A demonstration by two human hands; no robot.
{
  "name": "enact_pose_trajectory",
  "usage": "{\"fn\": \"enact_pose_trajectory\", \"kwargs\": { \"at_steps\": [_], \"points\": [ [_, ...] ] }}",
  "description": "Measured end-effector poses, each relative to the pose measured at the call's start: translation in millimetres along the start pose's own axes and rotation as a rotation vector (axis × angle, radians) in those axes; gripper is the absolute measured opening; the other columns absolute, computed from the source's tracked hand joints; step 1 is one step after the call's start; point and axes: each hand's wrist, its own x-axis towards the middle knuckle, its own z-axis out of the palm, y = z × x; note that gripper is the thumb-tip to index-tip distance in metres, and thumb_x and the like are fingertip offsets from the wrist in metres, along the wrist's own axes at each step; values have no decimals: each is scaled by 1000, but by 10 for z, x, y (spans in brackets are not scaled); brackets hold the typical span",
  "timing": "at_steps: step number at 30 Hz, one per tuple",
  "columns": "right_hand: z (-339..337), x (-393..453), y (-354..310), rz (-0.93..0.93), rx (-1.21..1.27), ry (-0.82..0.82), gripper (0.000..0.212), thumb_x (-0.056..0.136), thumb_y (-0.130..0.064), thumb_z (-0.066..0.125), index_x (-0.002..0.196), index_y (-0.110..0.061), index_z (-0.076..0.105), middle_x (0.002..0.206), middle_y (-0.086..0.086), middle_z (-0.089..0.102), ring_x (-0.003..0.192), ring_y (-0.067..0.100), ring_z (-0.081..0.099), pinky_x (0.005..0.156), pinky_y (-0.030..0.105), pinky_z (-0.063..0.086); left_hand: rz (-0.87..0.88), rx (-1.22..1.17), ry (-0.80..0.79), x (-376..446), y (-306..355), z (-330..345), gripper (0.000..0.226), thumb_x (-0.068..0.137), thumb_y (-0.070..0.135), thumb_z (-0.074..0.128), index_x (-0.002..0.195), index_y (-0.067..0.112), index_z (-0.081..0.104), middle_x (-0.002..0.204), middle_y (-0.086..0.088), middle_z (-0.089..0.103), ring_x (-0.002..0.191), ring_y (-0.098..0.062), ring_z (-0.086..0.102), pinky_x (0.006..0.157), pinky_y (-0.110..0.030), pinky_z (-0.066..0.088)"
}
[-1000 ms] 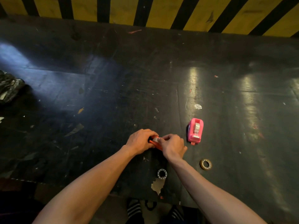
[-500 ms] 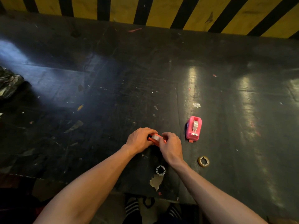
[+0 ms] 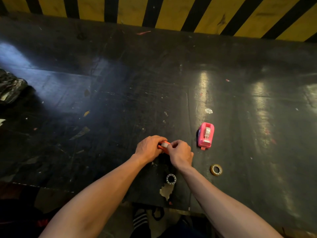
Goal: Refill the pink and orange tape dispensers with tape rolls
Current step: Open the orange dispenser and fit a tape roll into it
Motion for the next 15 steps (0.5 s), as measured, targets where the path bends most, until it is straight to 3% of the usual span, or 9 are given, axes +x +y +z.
{"fn": "enact_pose_trajectory", "kwargs": {
  "at_steps": [3,5,8,13,15],
  "points": [
    [-46,45,96,64,76,-43,13,82,-36,66,79,-24,69,84,-2,69,88,24,66,88,41,51,1,29,-13,5,-8,-10,52,91,32,71,140,29,55,142,3,61,131,-19,57,108,-44,48],
    [-112,70,162,86,156,-77,14,82,-34,67,78,-21,70,84,1,72,80,21,68,75,38,56,3,54,-23,13,-21,-24,52,91,32,71,140,32,55,141,4,62,131,-20,57,108,-45,48],
    [-204,89,280,132,261,-149,14,86,-27,67,83,-15,74,81,6,72,69,15,63,59,29,49,8,78,-37,22,-28,-39,53,91,32,71,141,32,54,140,3,63,130,-20,58,108,-44,47],
    [-293,76,477,230,398,-204,21,90,-21,67,70,-15,72,68,6,62,57,14,53,56,30,41,21,107,-48,28,-27,-57,50,91,36,70,139,34,55,136,3,65,127,-22,60,106,-46,49],
    [-350,92,550,275,444,-243,18,91,-21,66,74,-16,71,71,5,62,61,13,52,53,29,40,17,111,-55,36,-28,-53,52,91,37,70,140,34,54,137,3,65,128,-21,60,106,-46,49]
  ]
}}
